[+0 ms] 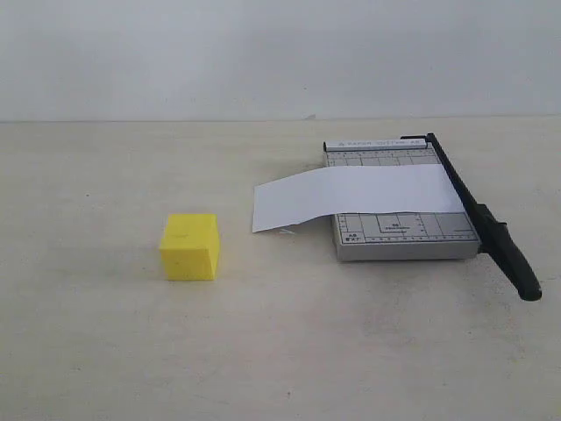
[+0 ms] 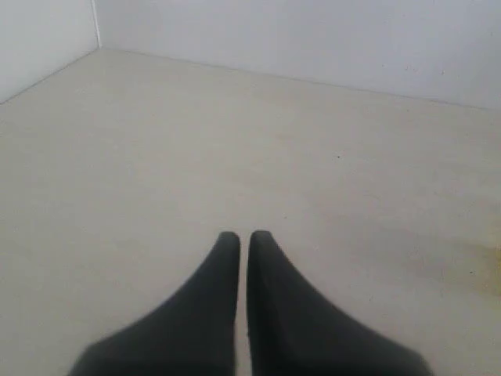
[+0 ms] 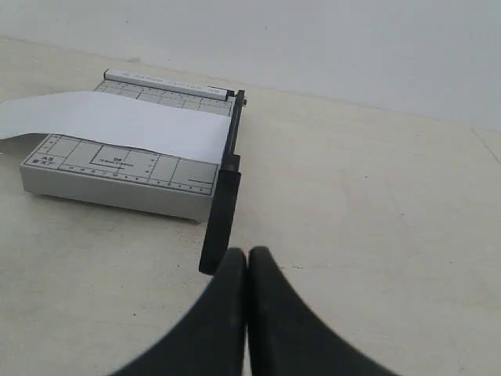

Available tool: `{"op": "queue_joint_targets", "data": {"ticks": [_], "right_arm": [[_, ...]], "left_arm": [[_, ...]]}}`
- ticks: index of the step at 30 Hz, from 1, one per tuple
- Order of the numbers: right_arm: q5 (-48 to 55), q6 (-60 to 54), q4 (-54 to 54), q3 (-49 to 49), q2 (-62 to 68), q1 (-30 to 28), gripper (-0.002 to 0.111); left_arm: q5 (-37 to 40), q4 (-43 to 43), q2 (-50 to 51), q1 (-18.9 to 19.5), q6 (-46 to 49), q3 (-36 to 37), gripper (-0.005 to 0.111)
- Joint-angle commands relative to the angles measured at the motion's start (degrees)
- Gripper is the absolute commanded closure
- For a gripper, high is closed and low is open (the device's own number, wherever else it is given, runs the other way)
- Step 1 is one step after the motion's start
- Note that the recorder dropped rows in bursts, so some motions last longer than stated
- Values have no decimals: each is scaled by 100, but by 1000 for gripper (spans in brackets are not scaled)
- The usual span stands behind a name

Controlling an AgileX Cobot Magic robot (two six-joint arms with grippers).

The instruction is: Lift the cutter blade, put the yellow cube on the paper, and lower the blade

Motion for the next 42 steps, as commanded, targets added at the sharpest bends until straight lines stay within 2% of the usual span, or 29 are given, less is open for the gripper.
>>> {"op": "queue_joint_targets", "data": {"ticks": [1,6,11,13,14,16,22,28,30,33,36,39,42], "right_arm": [[-36,-4,-8,1,-30,-9,108],[-74,-744,-423,1,-30,-9,108],[-350,-593,-344,1,-30,-9,108],[-770,138,358,1,-30,-9,108],[-1042,953,1141,1,-30,-9,108],[-1229,1851,2020,1,-30,-9,108],[-1316,2398,2500,1,-30,-9,108],[-4024,2823,2686,-117,12,-9,108],[-4376,2823,2686,-478,190,-9,108],[-3525,2437,2416,-1257,1028,-9,108],[-2018,664,1766,-1914,2784,-9,108],[-2147,-202,1766,-2412,4412,-9,108],[-2150,-272,1766,-2925,5420,-9,108]], "left_arm": [[-41,-6,-22,10,4,-14,102],[-41,-6,-22,10,4,-14,102],[-41,-6,-22,10,4,-14,102],[-41,-6,-22,10,4,-14,102],[-41,-6,-22,10,4,-14,102],[-41,-6,-22,10,4,-14,102],[-41,-6,-22,10,4,-14,102],[-41,-6,-22,10,4,-14,102],[-41,-6,-22,10,4,-14,102],[-41,-6,-22,10,4,-14,102],[-41,-6,-22,10,4,-14,102],[-41,-6,-22,10,4,-14,102],[-41,-6,-22,10,4,-14,102]]}}
